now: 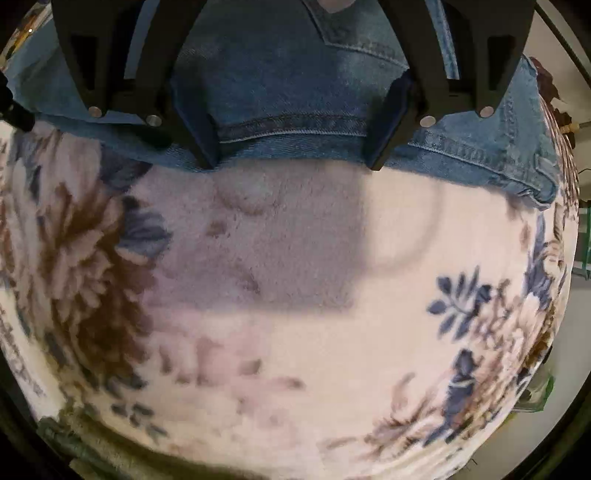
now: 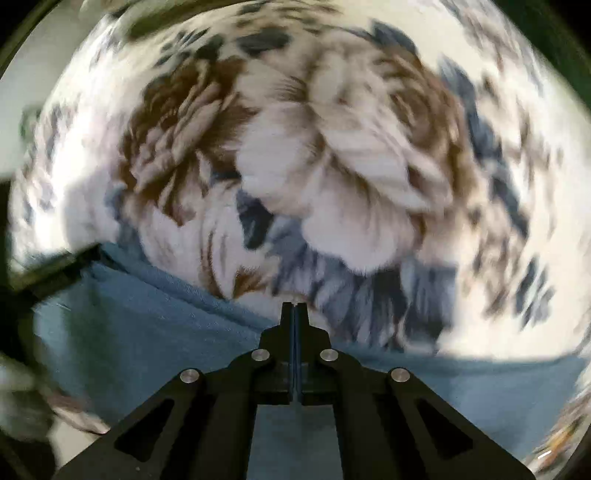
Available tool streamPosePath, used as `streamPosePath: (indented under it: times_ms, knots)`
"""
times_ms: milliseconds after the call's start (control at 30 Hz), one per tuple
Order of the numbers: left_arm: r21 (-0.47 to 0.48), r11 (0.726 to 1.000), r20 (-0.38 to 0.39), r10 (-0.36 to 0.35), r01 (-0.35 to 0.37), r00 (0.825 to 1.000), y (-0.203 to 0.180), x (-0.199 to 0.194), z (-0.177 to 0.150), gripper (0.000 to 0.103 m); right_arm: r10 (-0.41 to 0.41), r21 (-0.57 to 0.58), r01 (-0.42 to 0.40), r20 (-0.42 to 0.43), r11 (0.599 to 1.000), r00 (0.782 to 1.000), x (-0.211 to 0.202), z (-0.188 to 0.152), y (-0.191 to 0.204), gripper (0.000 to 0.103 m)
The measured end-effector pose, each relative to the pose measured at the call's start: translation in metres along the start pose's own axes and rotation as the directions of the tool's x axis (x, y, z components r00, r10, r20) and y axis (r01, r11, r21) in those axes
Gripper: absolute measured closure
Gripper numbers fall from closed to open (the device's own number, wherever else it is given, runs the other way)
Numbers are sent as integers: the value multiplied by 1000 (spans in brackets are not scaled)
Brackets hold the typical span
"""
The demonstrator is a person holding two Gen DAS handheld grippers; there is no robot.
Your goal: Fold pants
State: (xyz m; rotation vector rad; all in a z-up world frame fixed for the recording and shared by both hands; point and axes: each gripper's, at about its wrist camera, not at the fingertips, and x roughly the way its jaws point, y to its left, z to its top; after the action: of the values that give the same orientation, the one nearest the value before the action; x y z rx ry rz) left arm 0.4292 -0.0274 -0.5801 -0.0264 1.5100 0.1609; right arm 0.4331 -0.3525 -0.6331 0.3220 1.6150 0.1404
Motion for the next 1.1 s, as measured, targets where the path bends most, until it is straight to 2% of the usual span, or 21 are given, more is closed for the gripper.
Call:
streamPosePath:
  times_ms: [100,133,167,233,267,300,433,467,500,600,667,700,733,767,833,900,933,967,1033,1067,1100]
  knots:
    - [-15,1000,32,-25,26,999,-3,-26,-6,22,71,126,-77,49,989,996,-34,-21,-52,86]
    - [-12,999,45,-30,31,999,-7,-36,-10,22,55,177,-67,75,982,996,-48,-34,-75,69]
    - [-2,999,56,-38,39,998,-12,-44,-14,22,37,222,-57,95,973,995,-60,-48,-96,60]
    - [15,999,72,-46,45,996,-24,-56,-22,22,5,301,-42,124,953,992,-78,-71,-133,60]
    - [27,998,75,-51,49,996,-32,-60,-27,22,-26,376,-26,134,926,991,-91,-91,-168,60]
    - [39,998,74,-57,54,996,-41,-63,-32,22,-46,424,-17,139,905,989,-98,-105,-183,60]
    - [95,992,32,-92,89,995,-92,-61,-54,22,-112,653,-4,136,758,984,-118,-187,-272,60]
    - [113,990,17,-91,88,996,-107,-55,-58,22,-106,685,-22,145,729,984,-121,-204,-288,60]
    - [131,988,7,-86,84,996,-122,-48,-61,22,-94,694,-33,144,719,985,-119,-213,-296,60]
    - [175,984,-6,-45,45,999,-152,-28,-63,22,-5,688,-98,145,719,989,-112,-209,-305,60]
    - [195,981,-10,16,-14,1000,-164,-7,-59,22,98,662,-180,159,727,982,-100,-185,-287,59]
    - [188,982,-16,24,-21,1000,-165,1,-57,21,121,644,-196,159,740,980,-94,-170,-274,59]
    - [182,983,-14,26,-23,1000,-166,4,-55,20,127,614,-201,163,763,978,-91,-155,-267,59]
    - [178,984,-6,30,-29,1000,-166,5,-52,20,120,545,-182,148,819,982,-86,-132,-254,59]
    - [176,984,-9,38,-35,999,-168,6,-47,19,90,448,-130,110,885,990,-77,-101,-228,59]
    - [173,984,-10,44,-42,999,-169,7,-45,19,66,298,-69,20,952,998,-50,-69,-197,54]
    - [176,983,-9,50,-47,999,-169,7,-44,19,25,219,-17,-34,976,999,-38,-58,-182,53]
    - [176,983,-8,52,-50,999,-168,8,-43,19,-59,96,68,-94,993,994,-23,-54,-166,53]
    - [174,983,-9,54,-52,998,-170,8,-40,19,-163,-48,158,-113,986,980,-9,-55,-146,53]
    - [173,984,-9,54,-52,999,-171,10,-38,19,-218,-111,208,-90,972,972,-8,-60,-136,55]
    - [171,984,-8,53,-51,999,-171,11,-37,19,-240,-126,229,-72,965,968,-8,-64,-133,61]
